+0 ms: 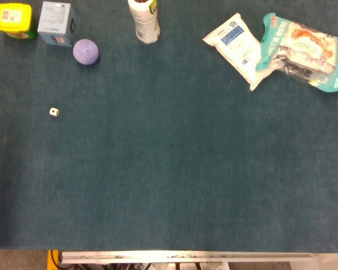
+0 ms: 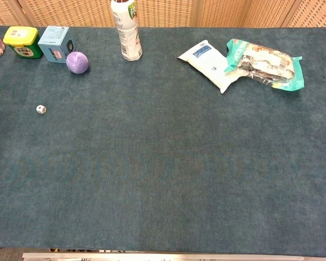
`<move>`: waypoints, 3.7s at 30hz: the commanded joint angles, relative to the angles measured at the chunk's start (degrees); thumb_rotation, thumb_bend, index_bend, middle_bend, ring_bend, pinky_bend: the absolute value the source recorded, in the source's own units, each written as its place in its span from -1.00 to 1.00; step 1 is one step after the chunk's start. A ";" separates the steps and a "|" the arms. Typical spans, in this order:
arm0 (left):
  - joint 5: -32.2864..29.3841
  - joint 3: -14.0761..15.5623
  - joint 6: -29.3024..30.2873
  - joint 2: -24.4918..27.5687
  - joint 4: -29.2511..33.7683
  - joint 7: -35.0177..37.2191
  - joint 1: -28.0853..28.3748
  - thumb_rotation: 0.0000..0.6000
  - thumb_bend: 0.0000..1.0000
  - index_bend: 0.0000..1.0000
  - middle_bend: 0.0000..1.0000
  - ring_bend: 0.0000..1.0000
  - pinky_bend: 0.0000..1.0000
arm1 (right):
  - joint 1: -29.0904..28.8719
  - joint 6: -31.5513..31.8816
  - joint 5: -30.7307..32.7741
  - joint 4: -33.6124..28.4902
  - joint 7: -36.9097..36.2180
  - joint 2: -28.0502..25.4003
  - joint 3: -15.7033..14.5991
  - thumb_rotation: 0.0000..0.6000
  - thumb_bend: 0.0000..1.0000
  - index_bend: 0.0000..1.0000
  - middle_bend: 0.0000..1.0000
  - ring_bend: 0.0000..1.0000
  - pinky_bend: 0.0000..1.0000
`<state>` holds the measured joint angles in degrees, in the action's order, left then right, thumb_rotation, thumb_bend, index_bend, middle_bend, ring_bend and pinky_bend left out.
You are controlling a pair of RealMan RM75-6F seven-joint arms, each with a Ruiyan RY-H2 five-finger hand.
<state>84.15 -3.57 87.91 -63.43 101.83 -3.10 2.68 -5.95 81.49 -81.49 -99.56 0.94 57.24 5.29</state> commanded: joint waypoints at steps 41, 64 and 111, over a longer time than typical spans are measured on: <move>-12.31 1.03 -42.39 -0.42 -10.00 0.55 23.19 0.36 0.48 -0.71 1.00 1.00 1.00 | -0.90 0.48 0.69 -0.93 1.04 -1.02 1.48 1.00 -0.18 -0.59 -0.30 -0.36 -0.22; -25.64 3.00 -48.87 -4.86 -16.60 -4.83 27.77 0.40 0.48 -0.71 1.00 1.00 1.00 | 0.24 1.21 1.07 0.10 -0.30 -1.14 1.06 1.00 -0.18 -0.59 -0.30 -0.34 -0.22; -15.41 2.04 -12.16 -4.84 -5.64 -2.32 13.85 0.64 -0.22 -0.93 -0.11 -0.18 0.13 | 0.40 -1.13 1.82 2.44 -2.13 -0.48 0.33 1.00 -0.18 -0.65 -0.32 -0.42 -0.28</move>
<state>66.02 -1.71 70.29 -67.50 95.01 -5.17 20.30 -5.36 80.96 -79.83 -96.88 -1.42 57.00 5.89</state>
